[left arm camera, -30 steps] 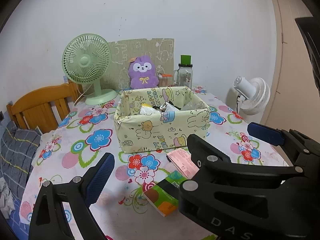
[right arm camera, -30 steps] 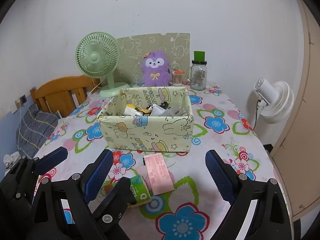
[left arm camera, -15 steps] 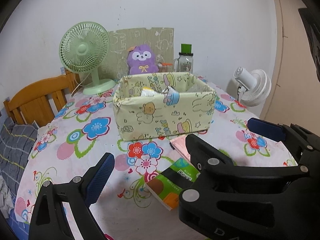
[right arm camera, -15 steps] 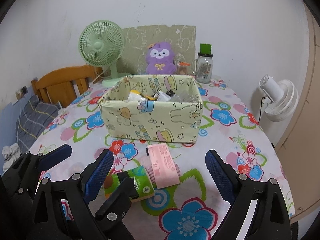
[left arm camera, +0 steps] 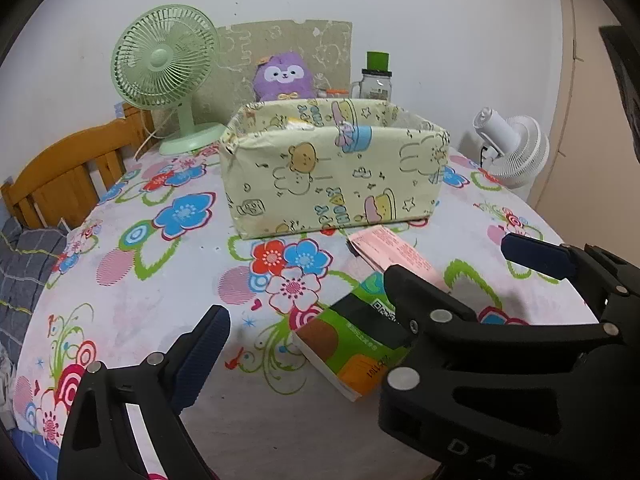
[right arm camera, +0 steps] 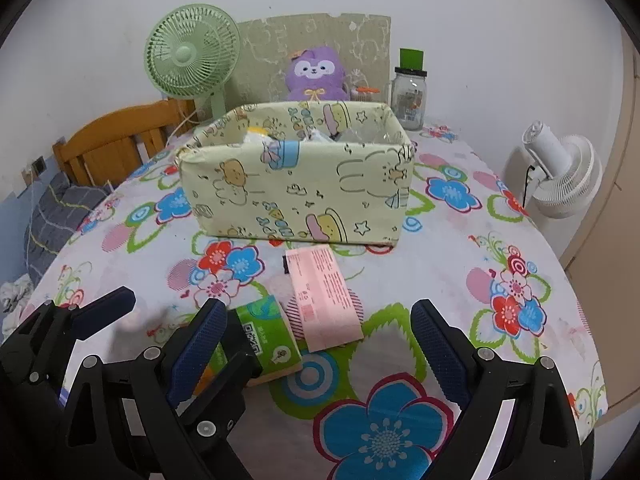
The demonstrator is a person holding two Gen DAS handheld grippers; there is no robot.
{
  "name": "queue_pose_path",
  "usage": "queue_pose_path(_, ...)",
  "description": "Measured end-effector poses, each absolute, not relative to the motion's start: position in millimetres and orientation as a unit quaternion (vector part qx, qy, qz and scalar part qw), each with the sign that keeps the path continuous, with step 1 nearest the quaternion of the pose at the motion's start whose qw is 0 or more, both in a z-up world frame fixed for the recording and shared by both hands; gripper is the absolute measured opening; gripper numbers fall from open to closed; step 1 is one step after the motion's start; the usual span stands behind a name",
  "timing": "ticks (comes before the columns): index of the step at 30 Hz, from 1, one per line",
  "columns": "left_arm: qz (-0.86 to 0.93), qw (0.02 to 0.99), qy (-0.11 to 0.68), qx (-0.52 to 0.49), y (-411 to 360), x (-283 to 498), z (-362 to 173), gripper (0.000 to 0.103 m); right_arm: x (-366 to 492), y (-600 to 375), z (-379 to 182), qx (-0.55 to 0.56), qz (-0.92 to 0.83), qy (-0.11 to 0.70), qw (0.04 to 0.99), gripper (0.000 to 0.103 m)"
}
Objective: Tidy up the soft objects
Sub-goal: 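Withdraw both tools from the box toward the tissue pack and pink packet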
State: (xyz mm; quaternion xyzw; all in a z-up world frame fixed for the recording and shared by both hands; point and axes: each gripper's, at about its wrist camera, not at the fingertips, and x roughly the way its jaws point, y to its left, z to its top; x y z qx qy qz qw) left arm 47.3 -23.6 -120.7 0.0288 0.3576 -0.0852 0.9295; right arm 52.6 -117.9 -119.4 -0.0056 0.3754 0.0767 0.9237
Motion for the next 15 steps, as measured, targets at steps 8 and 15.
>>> queue_pose_path(8, -0.090, 0.923, 0.374, 0.034, -28, 56, -133, 0.087, 62, -120, -134, -0.004, 0.073, 0.396, 0.915, 0.095)
queue_pose_path(15, -0.095, 0.920, 0.380, 0.024, -35, 67, -136, 0.086, 73, -126, -140, 0.010, 0.069, 0.406, 0.911, 0.095)
